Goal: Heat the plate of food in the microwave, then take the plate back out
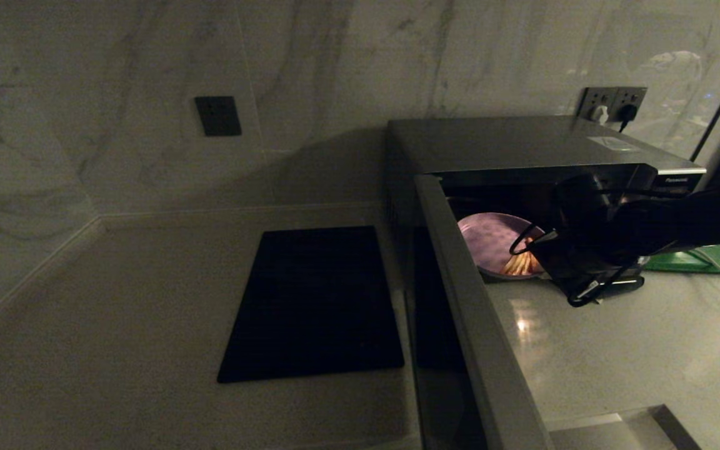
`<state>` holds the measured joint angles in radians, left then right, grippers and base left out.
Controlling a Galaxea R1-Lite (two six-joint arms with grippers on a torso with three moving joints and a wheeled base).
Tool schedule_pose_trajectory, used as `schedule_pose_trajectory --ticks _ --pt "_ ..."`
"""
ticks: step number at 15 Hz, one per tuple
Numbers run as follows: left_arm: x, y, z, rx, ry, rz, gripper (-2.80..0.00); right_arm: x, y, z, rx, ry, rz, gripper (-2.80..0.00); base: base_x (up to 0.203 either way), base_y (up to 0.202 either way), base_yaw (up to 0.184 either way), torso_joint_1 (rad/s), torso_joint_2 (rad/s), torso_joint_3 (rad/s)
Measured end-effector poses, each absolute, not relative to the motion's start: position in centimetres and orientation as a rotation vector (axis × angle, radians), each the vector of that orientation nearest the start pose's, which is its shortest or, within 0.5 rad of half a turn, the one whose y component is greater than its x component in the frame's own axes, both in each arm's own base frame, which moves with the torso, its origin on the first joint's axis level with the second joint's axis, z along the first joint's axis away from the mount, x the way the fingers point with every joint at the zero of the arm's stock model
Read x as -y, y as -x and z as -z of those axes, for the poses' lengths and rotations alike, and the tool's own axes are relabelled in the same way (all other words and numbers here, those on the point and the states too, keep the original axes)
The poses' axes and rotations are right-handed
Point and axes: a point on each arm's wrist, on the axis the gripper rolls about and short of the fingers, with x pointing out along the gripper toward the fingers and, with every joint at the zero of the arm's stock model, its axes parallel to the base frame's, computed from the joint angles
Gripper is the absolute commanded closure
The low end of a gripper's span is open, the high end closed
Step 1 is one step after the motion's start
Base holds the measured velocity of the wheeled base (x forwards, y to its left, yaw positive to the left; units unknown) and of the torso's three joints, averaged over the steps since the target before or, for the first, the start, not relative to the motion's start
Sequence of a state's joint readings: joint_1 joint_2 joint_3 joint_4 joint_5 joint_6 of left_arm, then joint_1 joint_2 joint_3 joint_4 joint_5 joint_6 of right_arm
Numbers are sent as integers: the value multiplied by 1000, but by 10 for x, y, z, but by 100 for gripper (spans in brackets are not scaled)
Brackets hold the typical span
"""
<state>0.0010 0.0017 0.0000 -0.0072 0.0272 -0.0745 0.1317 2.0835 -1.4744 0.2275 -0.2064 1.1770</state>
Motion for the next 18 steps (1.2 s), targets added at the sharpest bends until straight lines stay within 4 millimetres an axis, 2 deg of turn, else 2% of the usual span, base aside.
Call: schedule_pose_trajectory --ticks 6,13,18 --pt "-1 23 -76 7 75 -27 0 -44 -365 -174 -679 -938 525 0 0 0 0 0 0 0" --pt "-1 23 -76 7 75 -28 0 -27 -286 -192 -745 -852 549 0 0 0 0 0 0 0" --pt "-1 23 -76 7 74 -28 0 25 -235 -190 -732 -815 690 0 0 0 0 0 0 0"
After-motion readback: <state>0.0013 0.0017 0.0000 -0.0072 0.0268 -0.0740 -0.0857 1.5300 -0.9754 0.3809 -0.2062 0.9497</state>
